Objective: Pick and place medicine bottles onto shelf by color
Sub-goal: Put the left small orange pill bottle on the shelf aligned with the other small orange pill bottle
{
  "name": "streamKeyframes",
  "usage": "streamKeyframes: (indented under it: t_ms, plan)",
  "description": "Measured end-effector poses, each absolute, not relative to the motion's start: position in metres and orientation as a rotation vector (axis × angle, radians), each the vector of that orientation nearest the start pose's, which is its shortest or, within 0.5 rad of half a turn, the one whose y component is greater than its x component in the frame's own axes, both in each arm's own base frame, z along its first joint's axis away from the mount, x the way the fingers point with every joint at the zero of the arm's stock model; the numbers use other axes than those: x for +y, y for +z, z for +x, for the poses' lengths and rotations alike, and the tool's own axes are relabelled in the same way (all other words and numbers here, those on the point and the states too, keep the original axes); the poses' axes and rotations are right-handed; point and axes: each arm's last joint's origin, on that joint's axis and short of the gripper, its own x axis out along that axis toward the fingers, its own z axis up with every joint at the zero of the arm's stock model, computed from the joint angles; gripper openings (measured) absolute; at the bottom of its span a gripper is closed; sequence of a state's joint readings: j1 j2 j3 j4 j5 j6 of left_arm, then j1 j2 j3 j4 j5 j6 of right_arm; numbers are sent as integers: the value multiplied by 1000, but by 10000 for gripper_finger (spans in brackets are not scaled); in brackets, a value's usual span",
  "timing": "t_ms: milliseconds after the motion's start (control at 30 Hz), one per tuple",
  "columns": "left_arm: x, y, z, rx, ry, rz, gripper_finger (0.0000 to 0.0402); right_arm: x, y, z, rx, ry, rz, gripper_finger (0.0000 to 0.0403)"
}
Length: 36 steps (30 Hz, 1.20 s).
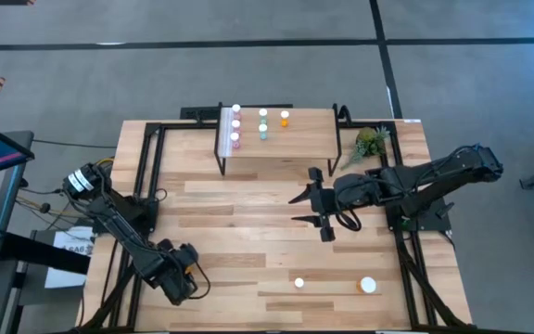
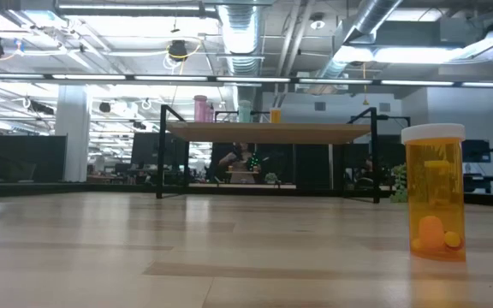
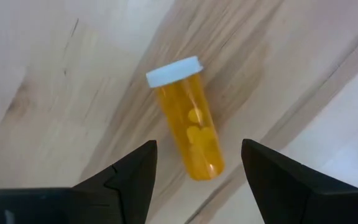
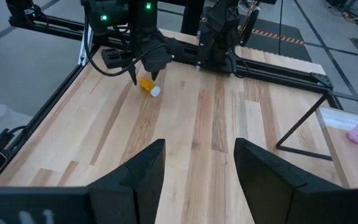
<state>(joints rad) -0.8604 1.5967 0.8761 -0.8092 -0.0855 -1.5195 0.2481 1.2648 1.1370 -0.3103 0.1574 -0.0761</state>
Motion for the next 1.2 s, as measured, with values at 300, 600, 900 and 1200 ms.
streamKeyframes:
  t_ms: [300,600,900,1200]
  plan:
    - [-185,142,160,1459,556,-552,222,64,343,271,425,106,-163,214]
    - [-185,141,160,1451,529,-537,194,64,343,271,418,106,-162,214]
    - [-185,141,160,1451,521,-525,108,64,343,271,419,106,-163,214]
    - [-183,141,163,1360,471,-387,93,64,343,271,419,106,-164,214]
